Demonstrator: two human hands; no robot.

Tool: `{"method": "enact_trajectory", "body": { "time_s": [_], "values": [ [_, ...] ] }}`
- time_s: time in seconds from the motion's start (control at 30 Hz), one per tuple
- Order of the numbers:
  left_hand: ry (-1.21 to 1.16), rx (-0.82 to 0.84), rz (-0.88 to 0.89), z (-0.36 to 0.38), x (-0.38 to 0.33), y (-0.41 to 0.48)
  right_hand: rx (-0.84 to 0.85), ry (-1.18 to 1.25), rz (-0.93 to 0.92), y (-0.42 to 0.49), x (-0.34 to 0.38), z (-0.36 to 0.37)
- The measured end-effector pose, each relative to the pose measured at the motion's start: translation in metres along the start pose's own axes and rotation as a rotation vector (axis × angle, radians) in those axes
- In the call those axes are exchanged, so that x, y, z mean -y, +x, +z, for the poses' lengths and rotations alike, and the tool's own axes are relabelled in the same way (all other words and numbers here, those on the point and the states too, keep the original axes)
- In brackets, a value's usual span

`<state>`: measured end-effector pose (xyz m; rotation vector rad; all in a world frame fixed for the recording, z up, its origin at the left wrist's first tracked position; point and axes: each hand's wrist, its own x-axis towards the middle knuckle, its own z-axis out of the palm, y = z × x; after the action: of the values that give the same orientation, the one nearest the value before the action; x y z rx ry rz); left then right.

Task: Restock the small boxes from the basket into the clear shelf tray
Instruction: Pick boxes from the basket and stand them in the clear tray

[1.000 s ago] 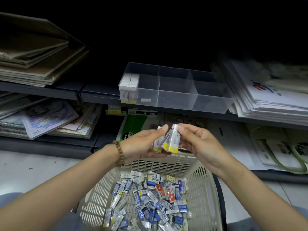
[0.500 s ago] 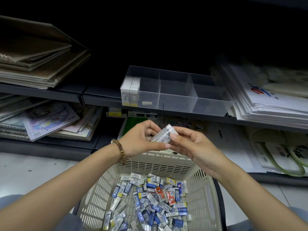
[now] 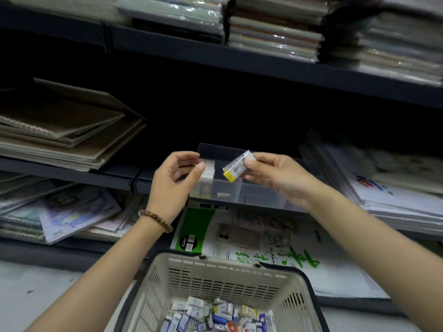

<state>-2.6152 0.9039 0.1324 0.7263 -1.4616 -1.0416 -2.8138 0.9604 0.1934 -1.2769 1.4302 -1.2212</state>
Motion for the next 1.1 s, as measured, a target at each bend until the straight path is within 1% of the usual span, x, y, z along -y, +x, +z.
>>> {"method": "enact_trajectory", "body": {
  "time_s": [0.07, 0.17, 0.23, 0.33, 0.43, 0.6, 0.67, 0.7, 0.87, 0.93, 1.1],
  "values": [
    [0.046, -0.029, -0.024, -0.005, 0.01, 0.007, -0.043, -0.098, -0.009, 0.021, 0.007, 0.003],
    [0.115, 0.017, -0.264, -0.004, 0.03, 0.013, -0.079, -0.255, 0.017, 0.049, 0.008, 0.012],
    [0.165, 0.085, -0.354, -0.001, 0.041, 0.013, -0.078, -0.36, 0.084, 0.062, 0.001, 0.02],
    [0.205, 0.133, -0.35, 0.0, 0.047, 0.014, -0.088, -0.525, 0.187, 0.078, -0.012, 0.031],
    [0.171, 0.133, -0.343, -0.001, 0.049, 0.017, -0.093, -0.532, 0.271, 0.088, -0.02, 0.039],
    [0.104, 0.129, -0.334, -0.002, 0.051, 0.015, -0.134, -0.666, 0.29, 0.097, -0.033, 0.047],
    [0.092, 0.122, -0.329, -0.001, 0.052, 0.015, -0.155, -0.651, 0.324, 0.098, -0.037, 0.047],
    [0.089, 0.119, -0.331, -0.001, 0.053, 0.015, -0.167, -0.596, 0.347, 0.099, -0.039, 0.046],
    [0.094, 0.131, -0.333, -0.002, 0.057, 0.015, -0.18, -0.205, 0.47, 0.103, -0.033, 0.046],
    [0.087, 0.14, -0.329, -0.002, 0.057, 0.014, -0.163, -0.197, 0.5, 0.103, -0.029, 0.048],
    [0.083, 0.156, -0.317, -0.006, 0.056, 0.014, -0.123, -0.33, 0.513, 0.104, -0.027, 0.047]
  ]
}}
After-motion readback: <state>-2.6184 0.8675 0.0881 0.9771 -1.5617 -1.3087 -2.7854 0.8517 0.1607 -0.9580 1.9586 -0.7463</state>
